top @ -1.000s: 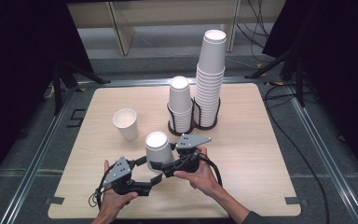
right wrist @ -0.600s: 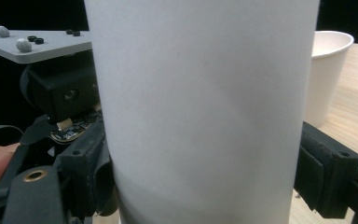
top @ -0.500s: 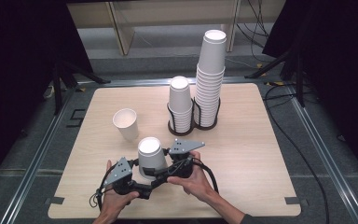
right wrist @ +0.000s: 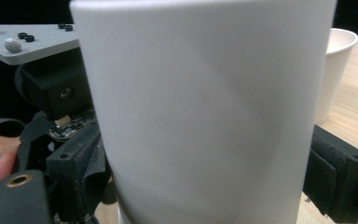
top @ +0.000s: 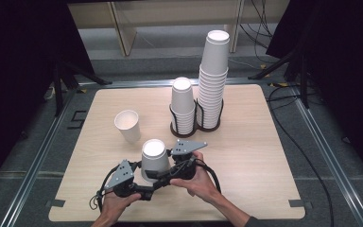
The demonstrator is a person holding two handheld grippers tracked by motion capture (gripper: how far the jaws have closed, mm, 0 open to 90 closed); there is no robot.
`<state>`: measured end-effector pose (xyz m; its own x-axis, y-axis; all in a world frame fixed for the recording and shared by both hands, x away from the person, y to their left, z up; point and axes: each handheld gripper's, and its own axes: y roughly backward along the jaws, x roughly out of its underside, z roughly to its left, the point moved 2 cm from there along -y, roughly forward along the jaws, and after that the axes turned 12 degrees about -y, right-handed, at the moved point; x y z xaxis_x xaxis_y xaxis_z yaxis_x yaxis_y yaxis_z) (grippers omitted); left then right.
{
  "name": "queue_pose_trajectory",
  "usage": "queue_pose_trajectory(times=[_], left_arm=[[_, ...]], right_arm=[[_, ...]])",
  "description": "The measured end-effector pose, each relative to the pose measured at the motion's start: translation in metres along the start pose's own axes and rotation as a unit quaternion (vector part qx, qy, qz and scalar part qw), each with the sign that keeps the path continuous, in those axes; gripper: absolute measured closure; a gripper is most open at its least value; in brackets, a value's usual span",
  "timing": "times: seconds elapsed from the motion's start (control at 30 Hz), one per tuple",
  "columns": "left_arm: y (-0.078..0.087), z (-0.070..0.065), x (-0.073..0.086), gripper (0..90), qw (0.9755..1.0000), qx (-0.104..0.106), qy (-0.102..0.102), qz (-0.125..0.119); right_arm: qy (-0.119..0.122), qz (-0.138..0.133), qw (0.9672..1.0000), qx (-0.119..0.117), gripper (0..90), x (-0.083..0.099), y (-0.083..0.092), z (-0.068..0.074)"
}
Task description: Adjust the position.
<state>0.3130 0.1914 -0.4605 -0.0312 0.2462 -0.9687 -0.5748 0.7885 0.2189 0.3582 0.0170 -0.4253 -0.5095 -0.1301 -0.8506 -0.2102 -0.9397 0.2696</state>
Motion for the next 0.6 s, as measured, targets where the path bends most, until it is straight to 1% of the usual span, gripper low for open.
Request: queue_pose_trajectory(times=[0.03, 0.07, 0.1, 0.13, 0.17, 0.2, 0.23, 0.27, 0.3, 0.33, 0.37, 0.4, 0.43, 0.47, 0.5, 0.53, 0.57, 0.6], left_arm=[[0.000, 0.000, 0.000, 11.4, 1.0000, 0.000, -0.003, 0.004], [0.001, 0.000, 0.001, 11.6, 0.9998, -0.001, -0.009, 0.017], [0.002, 0.000, 0.001, 12.0, 0.9996, 0.001, -0.015, 0.022], [0.000, 0.000, 0.002, 12.1, 0.9998, 0.000, -0.013, 0.016], [0.001, 0.000, 0.002, 12.3, 0.9995, 0.001, -0.015, 0.027], [0.000, -0.001, 0.002, 12.6, 0.9994, 0.001, -0.018, 0.029], [-0.001, -0.001, 0.003, 12.8, 0.9989, -0.001, -0.026, 0.037], [-0.003, -0.001, 0.003, 12.9, 0.9984, -0.004, -0.043, 0.036], [-0.002, -0.002, 0.003, 13.0, 0.9976, -0.004, -0.053, 0.044], [-0.002, -0.003, 0.003, 13.0, 0.9973, -0.002, -0.054, 0.050], [-0.003, -0.003, 0.003, 13.1, 0.9975, -0.001, -0.054, 0.047], [-0.003, -0.003, 0.003, 13.1, 0.9969, 0.000, -0.059, 0.052], [-0.003, -0.003, 0.003, 13.1, 0.9963, -0.002, -0.064, 0.057], [-0.003, -0.004, 0.004, 13.1, 0.9957, -0.002, -0.068, 0.064], [-0.004, -0.004, 0.004, 13.1, 0.9954, -0.002, -0.072, 0.063], [-0.004, -0.004, 0.005, 13.2, 0.9946, -0.001, -0.078, 0.068], [-0.003, -0.004, 0.004, 13.2, 0.9934, -0.004, -0.081, 0.080], [-0.003, -0.004, 0.004, 13.2, 0.9921, -0.003, -0.090, 0.087]], right_arm=[[0.001, 0.003, 1.0000, 0.000, 13.5, -0.002, 0.001, 0.001], [0.013, 0.006, 0.9999, 0.005, 13.6, -0.005, 0.003, 0.001], [0.016, 0.001, 0.9999, 0.005, 14.1, -0.008, 0.005, 0.001], [0.023, -0.002, 0.9997, 0.005, 14.7, -0.011, 0.007, 0.001], [0.010, 0.001, 0.9999, 0.002, 15.2, -0.014, 0.010, 0.003], [0.018, 0.000, 0.9998, 0.004, 15.2, -0.017, 0.013, 0.003], [0.017, 0.005, 0.9998, 0.013, 15.2, -0.021, 0.017, 0.004], [0.028, -0.001, 0.9996, 0.007, 15.2, -0.024, 0.018, 0.004], [0.030, 0.000, 0.9995, 0.006, 15.3, -0.027, 0.020, 0.004], [0.026, 0.001, 0.9996, 0.008, 15.4, -0.029, 0.022, 0.005], [0.036, 0.004, 0.9992, 0.016, 15.5, -0.031, 0.025, 0.004], [0.035, 0.006, 0.9993, 0.014, 15.6, -0.032, 0.026, 0.004], [0.021, 0.009, 0.9997, 0.013, 15.8, -0.032, 0.027, 0.005], [0.032, 0.014, 0.9992, 0.019, 16.0, -0.033, 0.029, 0.004], [0.030, 0.019, 0.9992, 0.016, 16.0, -0.034, 0.029, 0.003], [0.031, 0.022, 0.9991, 0.016, 15.8, -0.033, 0.029, 0.004], [0.025, 0.029, 0.9991, 0.015, 15.6, -0.033, 0.028, 0.005], [0.031, 0.031, 0.9989, 0.014, 15.8, -0.033, 0.027, 0.004]])
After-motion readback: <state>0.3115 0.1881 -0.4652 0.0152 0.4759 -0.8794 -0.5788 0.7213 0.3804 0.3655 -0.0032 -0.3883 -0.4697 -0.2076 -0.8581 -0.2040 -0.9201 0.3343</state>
